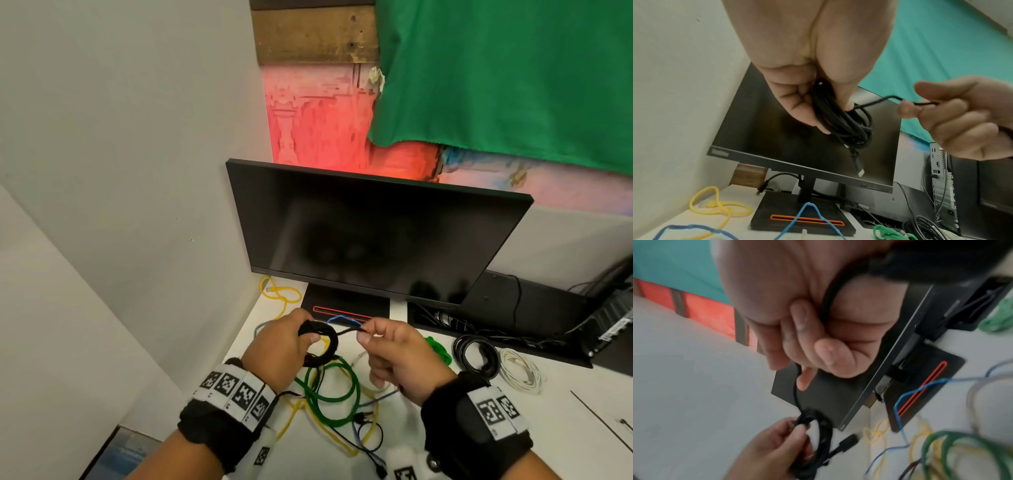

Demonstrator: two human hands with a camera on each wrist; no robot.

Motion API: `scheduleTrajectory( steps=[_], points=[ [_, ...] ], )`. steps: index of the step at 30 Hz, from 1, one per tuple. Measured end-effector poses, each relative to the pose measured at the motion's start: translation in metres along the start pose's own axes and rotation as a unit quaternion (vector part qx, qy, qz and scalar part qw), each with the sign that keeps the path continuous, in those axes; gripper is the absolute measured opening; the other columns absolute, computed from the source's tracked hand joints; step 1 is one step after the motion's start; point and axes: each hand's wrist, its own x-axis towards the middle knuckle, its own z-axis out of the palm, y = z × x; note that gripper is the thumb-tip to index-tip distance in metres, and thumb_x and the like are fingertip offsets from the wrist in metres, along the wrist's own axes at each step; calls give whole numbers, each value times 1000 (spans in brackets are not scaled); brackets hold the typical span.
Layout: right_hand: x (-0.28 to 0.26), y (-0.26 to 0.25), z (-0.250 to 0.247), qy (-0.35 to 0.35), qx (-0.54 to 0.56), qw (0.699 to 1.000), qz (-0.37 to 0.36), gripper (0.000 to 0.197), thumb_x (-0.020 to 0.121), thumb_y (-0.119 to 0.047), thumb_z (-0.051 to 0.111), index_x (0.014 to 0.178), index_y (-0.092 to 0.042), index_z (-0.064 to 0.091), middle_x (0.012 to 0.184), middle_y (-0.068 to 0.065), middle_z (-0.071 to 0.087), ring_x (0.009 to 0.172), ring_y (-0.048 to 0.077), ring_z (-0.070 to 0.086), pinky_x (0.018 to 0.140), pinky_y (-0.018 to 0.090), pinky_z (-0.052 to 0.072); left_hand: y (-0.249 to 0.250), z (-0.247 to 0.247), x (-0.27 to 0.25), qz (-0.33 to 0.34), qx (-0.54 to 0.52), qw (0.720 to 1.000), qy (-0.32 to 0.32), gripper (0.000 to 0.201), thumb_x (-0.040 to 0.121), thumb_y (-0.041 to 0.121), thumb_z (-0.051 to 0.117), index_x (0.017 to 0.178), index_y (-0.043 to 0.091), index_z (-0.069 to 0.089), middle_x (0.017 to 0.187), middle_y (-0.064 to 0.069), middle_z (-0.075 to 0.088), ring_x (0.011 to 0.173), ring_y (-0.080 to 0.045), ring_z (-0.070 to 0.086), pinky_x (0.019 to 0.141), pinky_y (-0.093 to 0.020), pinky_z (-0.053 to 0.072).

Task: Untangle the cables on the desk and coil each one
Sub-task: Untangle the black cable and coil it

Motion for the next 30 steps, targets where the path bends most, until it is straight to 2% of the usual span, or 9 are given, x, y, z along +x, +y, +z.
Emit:
scheduleTrajectory(
  steps=[3,6,8,10,16,21,24,27,30],
  points=[
    [-7,2,-18,18,-203,979,16,17,88,-43,64,86,-29,72,54,-8,52,47,8,46,51,22,42,-10,-12,-4,-26,-25,999,-33,13,94,29,61,106,24,59,92,6,65,84,-13,64,81,-30,55],
    [-4,7,-28,109,-392,913,-40,17,92,-37,64,76,-32,65,75,-11,63,73,5,58,69,25,47,-15,-16,-12,-24,-131,985,-107,11,89,19,69,97,19,64,86,2,71,80,-15,70,81,-34,57],
    [-1,11,-18,142,-489,858,-69,19,95,-38,60,77,-33,58,86,-14,57,87,9,51,79,30,44,-9,-13,-18,-37,-266,949,-164,11,89,8,68,98,12,63,79,-1,73,76,-18,72,72,-32,59],
    [4,20,0,168,-504,840,-112,14,97,-34,58,84,-29,63,93,-14,51,93,10,46,83,31,40,0,-6,-22,-53,-371,911,-170,11,90,0,64,99,6,62,75,-4,71,72,-19,70,64,-29,57],
    [16,28,23,130,-228,964,-50,34,92,-9,65,66,-32,66,68,-10,62,68,8,56,71,31,47,2,3,-17,-15,-321,942,-93,9,88,5,68,96,4,64,82,-10,67,75,-13,63,74,-28,56],
    [22,17,21,76,-121,990,-12,33,92,4,57,70,-18,69,69,3,69,66,20,68,68,42,59,-5,11,-19,-18,-277,954,-113,8,91,16,66,96,12,62,91,-19,69,84,-25,67,86,-43,54],
    [21,16,19,32,-35,999,25,38,94,4,55,67,-17,73,72,8,70,69,23,69,67,38,59,-8,13,-18,-23,-281,954,-105,14,82,23,69,93,18,62,83,-3,71,81,-19,69,82,-38,56],
    [18,17,15,6,47,998,46,25,96,-11,58,80,-8,77,82,19,72,73,28,70,67,35,59,-8,14,-16,-30,-260,961,-87,18,78,11,75,86,17,60,70,5,68,67,-8,67,67,-25,54],
    [17,15,13,17,117,991,61,29,92,-24,60,88,0,77,87,23,71,75,32,71,68,36,59,-7,22,-16,-72,-288,954,-52,25,76,-4,75,79,12,56,65,-2,65,67,-23,69,68,-38,57]
  ],
)
